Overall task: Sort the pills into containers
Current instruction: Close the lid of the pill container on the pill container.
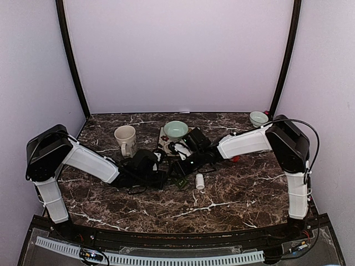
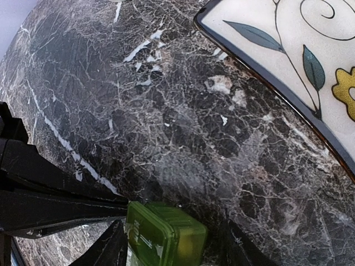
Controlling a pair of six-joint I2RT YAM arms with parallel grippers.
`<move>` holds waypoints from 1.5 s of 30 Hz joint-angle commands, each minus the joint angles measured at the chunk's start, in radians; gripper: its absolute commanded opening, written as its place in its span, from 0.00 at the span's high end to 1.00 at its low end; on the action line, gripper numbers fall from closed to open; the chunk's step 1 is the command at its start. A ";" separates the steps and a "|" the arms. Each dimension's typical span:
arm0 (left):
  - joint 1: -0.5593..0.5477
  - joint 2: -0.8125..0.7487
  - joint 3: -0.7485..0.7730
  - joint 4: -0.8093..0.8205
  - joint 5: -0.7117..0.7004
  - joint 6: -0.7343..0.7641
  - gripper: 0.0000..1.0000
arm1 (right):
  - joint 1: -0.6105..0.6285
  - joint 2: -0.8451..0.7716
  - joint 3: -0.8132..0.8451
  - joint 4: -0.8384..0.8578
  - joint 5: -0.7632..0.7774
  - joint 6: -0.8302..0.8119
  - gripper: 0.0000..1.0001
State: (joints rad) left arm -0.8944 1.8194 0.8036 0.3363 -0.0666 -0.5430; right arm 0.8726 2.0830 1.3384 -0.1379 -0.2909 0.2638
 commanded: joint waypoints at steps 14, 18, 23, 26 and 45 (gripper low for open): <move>0.008 0.011 -0.011 -0.017 -0.010 0.000 1.00 | 0.009 0.048 0.048 -0.043 -0.022 -0.021 0.54; 0.008 0.011 -0.011 -0.016 -0.008 0.000 1.00 | 0.009 0.056 0.054 -0.047 -0.027 -0.017 0.59; 0.009 0.011 -0.011 -0.017 -0.009 0.000 1.00 | 0.008 0.067 0.061 -0.057 -0.030 -0.014 0.66; 0.009 0.011 -0.011 -0.019 -0.009 0.000 1.00 | 0.009 0.072 0.062 -0.064 -0.026 -0.012 0.69; 0.011 -0.023 -0.022 -0.021 -0.034 0.007 1.00 | -0.053 0.051 0.031 0.036 -0.245 0.141 0.84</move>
State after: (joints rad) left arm -0.8917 1.8198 0.8028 0.3397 -0.0708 -0.5434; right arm 0.8524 2.1319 1.3952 -0.1699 -0.4011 0.3099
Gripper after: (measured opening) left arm 0.007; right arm 0.255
